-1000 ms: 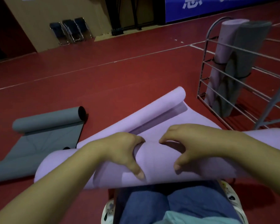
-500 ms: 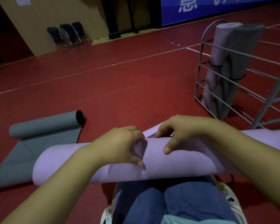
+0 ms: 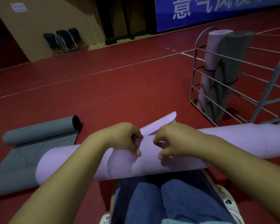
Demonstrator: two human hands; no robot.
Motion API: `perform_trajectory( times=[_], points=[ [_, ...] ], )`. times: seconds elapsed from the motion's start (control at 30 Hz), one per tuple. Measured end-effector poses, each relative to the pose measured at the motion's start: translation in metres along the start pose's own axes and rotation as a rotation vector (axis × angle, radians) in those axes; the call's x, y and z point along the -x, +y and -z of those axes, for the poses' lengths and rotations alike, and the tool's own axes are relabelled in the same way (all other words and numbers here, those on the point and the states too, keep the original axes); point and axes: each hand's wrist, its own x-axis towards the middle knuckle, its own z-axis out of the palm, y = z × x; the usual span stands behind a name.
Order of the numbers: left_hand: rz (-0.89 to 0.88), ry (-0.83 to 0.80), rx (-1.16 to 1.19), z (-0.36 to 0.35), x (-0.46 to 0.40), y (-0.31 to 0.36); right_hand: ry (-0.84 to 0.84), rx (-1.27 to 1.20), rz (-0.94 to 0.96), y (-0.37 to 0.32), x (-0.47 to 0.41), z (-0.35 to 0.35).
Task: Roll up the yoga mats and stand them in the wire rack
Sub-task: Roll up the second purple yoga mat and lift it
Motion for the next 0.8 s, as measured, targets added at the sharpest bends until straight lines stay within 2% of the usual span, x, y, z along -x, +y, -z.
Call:
perform_trajectory(
  times=[0.13,0.23,0.4,0.6,0.7,0.8],
  points=[
    [0.027,-0.082,0.148,0.006,-0.010,-0.013,0.030,-0.074,-0.121,0.006,-0.008,-0.011],
    [0.045,-0.086,0.139,0.007,-0.014,-0.017,0.006,-0.144,-0.144,0.011,-0.016,-0.004],
    [0.006,0.105,-0.034,0.002,-0.002,-0.009,-0.061,-0.206,-0.155,0.025,-0.032,0.007],
    [0.001,0.180,-0.084,-0.012,0.010,-0.005,-0.164,-0.316,-0.156,0.039,-0.050,0.016],
    [0.028,0.224,-0.056,-0.016,0.001,-0.009,-0.198,-0.246,-0.160,0.040,-0.059,0.022],
    [0.045,0.190,-0.016,-0.012,-0.008,-0.017,-0.145,-0.061,-0.161,0.029,-0.063,0.024]
  ],
)
